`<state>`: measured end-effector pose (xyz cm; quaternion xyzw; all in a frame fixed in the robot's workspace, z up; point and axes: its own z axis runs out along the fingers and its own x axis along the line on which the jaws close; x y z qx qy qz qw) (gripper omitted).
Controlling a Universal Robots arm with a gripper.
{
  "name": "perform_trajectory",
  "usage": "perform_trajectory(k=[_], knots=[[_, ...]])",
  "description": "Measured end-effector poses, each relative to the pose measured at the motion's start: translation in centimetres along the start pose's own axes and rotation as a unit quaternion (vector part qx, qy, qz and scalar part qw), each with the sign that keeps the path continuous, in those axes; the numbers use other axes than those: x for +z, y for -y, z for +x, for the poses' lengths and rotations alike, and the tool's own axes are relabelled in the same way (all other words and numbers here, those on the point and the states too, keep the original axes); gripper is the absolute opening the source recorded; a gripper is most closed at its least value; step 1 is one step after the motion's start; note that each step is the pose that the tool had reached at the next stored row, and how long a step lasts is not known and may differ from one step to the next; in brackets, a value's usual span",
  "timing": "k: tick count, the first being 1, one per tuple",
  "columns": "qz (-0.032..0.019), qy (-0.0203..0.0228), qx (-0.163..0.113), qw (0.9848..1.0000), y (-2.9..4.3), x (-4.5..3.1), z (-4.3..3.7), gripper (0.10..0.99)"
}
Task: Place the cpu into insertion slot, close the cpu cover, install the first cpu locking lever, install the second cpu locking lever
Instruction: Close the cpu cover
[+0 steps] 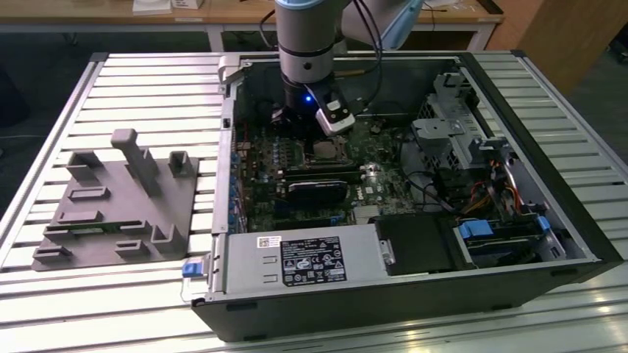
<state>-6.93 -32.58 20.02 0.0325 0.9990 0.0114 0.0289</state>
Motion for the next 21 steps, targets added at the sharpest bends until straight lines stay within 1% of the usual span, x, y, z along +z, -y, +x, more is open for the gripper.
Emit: perform_trajectory(k=[9, 12, 15, 21], knots=[[-0.0001, 0.0, 0.0, 1.0, -0.02, -0.02, -0.25, 0.106], [-0.0005, 0.0003, 0.0, 1.0, -0.04, -0.14, -0.27, 0.106], [-0.0005, 0.0001, 0.0, 1.0, -0.03, -0.35, -0.27, 0.106], [-0.0005, 0.0, 0.0, 1.0, 0.01, -0.28, -0.04, 0.106]])
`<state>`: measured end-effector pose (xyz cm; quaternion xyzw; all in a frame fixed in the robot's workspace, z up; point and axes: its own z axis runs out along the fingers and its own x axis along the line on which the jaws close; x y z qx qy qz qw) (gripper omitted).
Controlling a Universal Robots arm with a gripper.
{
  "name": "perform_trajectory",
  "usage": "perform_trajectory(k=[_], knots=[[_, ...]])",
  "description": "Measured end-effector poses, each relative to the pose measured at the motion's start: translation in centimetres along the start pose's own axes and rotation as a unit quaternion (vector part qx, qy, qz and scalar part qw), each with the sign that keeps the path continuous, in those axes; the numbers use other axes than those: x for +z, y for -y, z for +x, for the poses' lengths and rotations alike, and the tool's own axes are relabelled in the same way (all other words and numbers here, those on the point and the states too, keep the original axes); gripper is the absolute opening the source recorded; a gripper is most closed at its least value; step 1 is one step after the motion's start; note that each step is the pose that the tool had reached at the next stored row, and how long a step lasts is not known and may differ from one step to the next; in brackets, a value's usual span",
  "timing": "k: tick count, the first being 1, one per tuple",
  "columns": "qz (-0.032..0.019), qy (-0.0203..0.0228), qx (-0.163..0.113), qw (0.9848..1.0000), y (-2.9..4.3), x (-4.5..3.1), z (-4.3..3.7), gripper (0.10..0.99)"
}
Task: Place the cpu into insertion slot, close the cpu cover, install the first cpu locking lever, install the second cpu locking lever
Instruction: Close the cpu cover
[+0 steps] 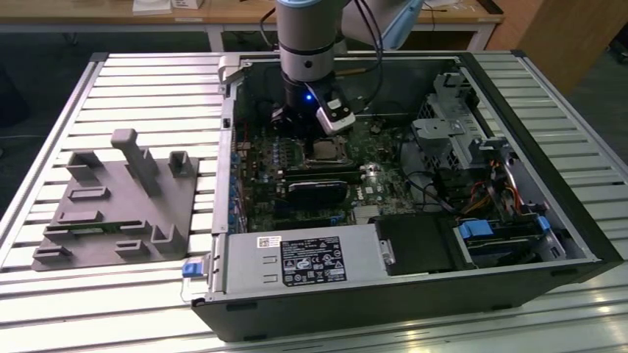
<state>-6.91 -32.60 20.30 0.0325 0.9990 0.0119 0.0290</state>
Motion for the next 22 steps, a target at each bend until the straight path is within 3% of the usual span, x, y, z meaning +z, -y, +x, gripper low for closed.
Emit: perform_trajectory(k=[11, 22], knots=[[-0.0003, 0.0, 0.0, 1.0, 0.11, 0.21, 0.43, 0.106], [-0.0003, 0.0, 0.0, 1.0, 0.07, 0.25, -0.13, 0.106]])
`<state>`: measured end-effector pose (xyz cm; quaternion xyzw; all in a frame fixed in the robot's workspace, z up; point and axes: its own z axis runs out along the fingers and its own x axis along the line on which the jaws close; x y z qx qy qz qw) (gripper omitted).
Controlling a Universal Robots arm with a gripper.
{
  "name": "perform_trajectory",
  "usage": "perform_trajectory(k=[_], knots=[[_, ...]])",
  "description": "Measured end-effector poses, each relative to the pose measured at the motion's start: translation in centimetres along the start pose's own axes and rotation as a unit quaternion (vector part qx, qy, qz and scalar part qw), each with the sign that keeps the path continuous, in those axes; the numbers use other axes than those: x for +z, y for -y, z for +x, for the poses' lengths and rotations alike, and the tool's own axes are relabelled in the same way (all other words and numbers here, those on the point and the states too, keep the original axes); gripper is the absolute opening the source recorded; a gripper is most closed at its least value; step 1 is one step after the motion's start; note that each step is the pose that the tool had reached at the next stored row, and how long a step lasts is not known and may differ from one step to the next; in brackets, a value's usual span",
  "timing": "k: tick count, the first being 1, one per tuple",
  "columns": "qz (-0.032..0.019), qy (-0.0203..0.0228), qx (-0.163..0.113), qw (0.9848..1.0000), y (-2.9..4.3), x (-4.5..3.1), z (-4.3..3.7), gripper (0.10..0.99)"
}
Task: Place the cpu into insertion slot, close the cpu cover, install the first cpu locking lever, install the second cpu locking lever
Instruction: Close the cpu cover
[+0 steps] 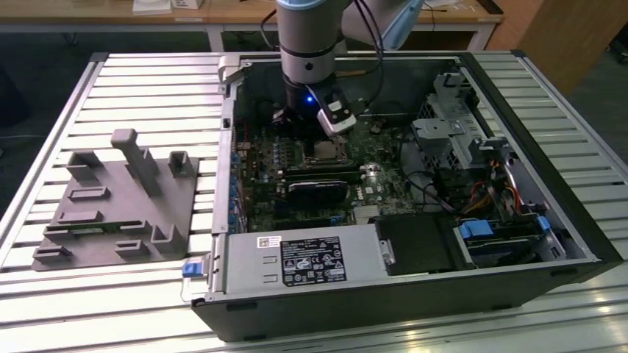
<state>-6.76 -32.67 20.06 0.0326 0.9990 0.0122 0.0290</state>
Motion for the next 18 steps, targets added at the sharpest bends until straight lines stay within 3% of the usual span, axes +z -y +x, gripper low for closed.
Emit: perform_trajectory(k=[18], knots=[[-0.0013, -0.0001, 0.0, 1.0, 0.0, -0.17, -0.09, 0.106]])
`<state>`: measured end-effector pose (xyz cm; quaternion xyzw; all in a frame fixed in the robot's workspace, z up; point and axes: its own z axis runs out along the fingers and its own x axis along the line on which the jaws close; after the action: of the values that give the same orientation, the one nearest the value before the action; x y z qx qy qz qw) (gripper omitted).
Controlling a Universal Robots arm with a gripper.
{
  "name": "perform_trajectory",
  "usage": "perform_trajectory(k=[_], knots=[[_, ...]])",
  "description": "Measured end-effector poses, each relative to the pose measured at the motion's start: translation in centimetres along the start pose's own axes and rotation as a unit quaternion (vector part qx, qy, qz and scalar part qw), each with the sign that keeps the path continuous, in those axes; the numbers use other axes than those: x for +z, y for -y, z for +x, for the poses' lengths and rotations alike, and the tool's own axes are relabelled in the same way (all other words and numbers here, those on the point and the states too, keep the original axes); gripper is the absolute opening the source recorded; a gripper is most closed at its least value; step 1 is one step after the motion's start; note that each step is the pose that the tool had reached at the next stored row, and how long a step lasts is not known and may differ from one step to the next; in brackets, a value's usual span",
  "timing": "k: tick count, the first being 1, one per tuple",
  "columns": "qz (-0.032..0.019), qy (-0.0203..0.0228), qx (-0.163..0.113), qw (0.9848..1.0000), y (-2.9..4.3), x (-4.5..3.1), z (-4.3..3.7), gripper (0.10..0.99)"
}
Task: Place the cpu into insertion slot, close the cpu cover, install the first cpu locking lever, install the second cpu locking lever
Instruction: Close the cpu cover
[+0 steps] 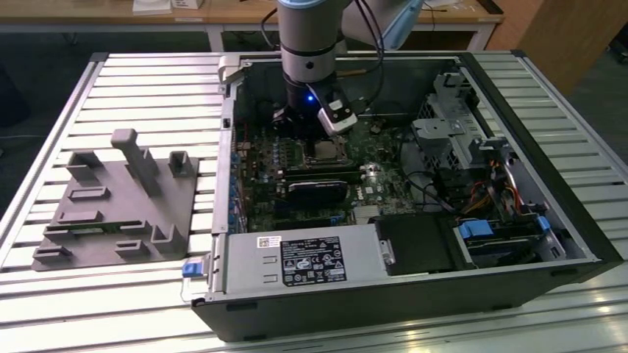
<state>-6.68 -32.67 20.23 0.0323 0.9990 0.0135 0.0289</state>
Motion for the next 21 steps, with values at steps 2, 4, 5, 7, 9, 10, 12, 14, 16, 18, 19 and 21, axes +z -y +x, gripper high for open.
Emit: perform_trajectory(k=[2, 4, 5, 7, 9, 10, 12, 14, 16, 18, 19, 21], knots=[[-0.0024, -0.0002, -0.001, 1.0, 0.0, 0.03, 0.0, 0.106], [-0.007, -0.0005, -0.002, 1.0, 0.0, 0.06, 0.0, 0.106], [-0.0086, -0.0006, -0.003, 1.0, 0.0, 0.07, 0.0, 0.106], [-0.0111, -0.0008, -0.005, 0.9999, -0.01, 0.11, 0.01, 0.106], [-0.0118, -0.0009, -0.006, 0.9999, 0.0, 0.17, 0.01, 0.106], [-0.012, -0.0009, -0.007, 0.9999, 0.0, 0.21, 0.01, 0.106], [-0.0119, -0.0011, -0.008, 0.9999, 0.01, 0.24, 0.02, 0.106], [-0.012, -0.0011, -0.009, 0.9999, 0.0, 0.26, -0.02, 0.106], [-0.0123, -0.0009, -0.009, 0.9999, -0.02, 0.3, -0.2, 0.106], [-0.0121, -0.001, -0.009, 0.9999, -0.02, 0.3, -0.35, 0.106], [-0.0121, -0.001, -0.009, 0.9999, -0.02, 0.3, -0.38, 0.106], [-0.012, -0.0011, -0.009, 0.9999, -0.03, 0.28, -0.38, 0.106]])
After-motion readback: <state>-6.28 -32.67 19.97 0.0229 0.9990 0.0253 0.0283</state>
